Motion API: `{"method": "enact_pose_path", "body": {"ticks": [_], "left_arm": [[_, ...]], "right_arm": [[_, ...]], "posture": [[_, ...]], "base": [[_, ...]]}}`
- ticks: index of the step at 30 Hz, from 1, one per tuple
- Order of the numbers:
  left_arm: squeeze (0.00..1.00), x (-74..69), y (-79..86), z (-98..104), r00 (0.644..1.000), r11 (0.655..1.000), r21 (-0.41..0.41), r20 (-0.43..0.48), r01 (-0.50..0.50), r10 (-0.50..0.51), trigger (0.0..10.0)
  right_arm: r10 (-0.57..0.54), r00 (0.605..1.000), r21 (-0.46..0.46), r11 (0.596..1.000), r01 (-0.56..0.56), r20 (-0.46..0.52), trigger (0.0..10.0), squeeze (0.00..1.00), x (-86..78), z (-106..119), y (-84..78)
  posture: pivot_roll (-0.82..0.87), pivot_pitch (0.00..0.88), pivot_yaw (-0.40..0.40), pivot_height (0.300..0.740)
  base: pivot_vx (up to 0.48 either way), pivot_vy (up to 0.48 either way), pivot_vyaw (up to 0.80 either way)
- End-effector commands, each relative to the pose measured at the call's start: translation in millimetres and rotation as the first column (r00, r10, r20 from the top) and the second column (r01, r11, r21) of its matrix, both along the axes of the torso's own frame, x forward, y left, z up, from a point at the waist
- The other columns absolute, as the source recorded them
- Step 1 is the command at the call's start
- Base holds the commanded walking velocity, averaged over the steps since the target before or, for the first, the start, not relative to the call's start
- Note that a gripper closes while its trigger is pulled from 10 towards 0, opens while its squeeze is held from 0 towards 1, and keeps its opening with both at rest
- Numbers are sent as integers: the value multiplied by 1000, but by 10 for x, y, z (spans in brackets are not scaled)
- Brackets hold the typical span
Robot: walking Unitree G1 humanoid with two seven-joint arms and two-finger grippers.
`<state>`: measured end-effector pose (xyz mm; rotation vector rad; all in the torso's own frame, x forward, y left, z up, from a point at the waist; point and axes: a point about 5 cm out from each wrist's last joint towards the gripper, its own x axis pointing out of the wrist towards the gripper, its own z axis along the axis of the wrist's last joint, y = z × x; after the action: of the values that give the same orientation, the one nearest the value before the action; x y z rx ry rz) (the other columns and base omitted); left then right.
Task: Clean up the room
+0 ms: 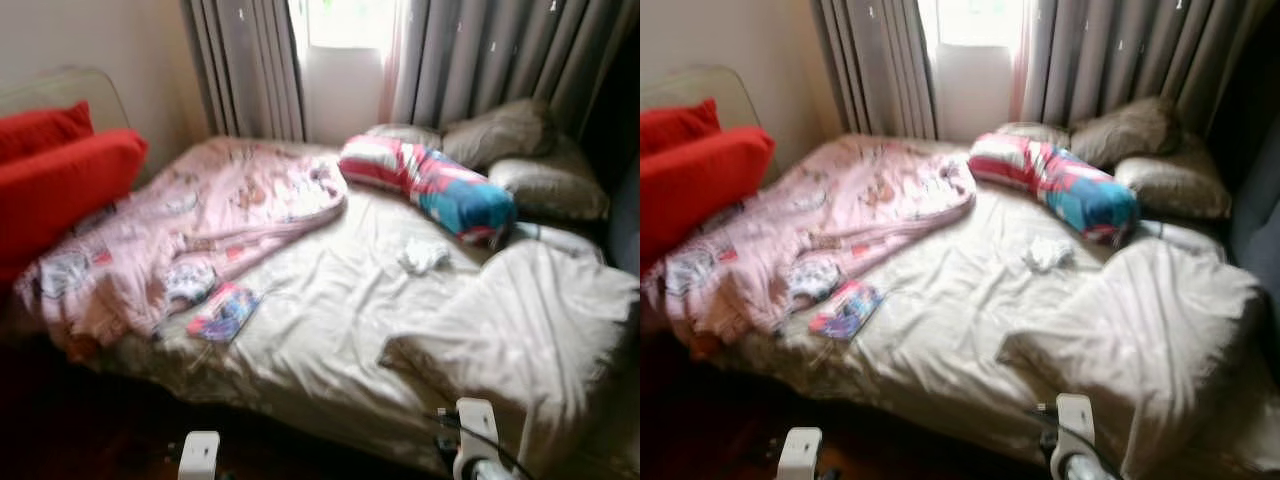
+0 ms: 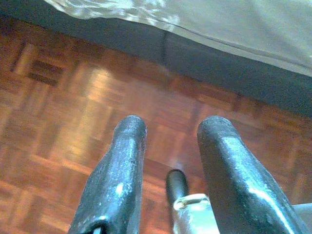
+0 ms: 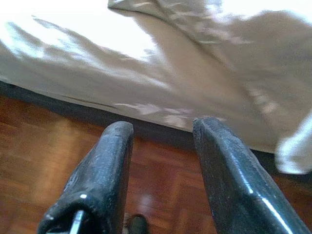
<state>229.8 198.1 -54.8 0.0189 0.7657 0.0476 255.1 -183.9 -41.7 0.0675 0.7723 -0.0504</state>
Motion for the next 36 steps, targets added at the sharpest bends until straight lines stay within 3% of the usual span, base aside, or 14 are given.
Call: {"method": "enact_pose_path", "body": {"ticks": [1, 7, 23, 36], "left_arm": [[0, -64, 53, -33, 1000, 1000, 1, -19, -14, 14, 10000], [0, -74, 53, -38, 1000, 1000, -1, -17, -19, 19, 10000], [0, -53, 53, -25, 1000, 1000, 12, -13, -6, 6, 10000], [0, -40, 74, -10, 1000, 1000, 22, -4, 3, -3, 10000]], "right_arm": [[8, 1000, 20, 1000, -8, -3, 10000, 0, -1, -11, 81], [15, 1000, 15, 1000, -15, -16, 10000, 0, -16, -24, 79], [19, 1000, 14, 1000, -19, -15, 10000, 0, 2, -11, 76], [10, 1000, 16, 1000, -10, 12, 10000, 0, 19, 4, 104]], "posture": [[-41, 28, 11, 726], [-45, 32, 11, 726], [-35, 22, 8, 726], [-48, 0, 20, 726]], "base": [[0, 0, 0], [0, 0, -272], [0, -19, -780], [0, -317, 0]]}}
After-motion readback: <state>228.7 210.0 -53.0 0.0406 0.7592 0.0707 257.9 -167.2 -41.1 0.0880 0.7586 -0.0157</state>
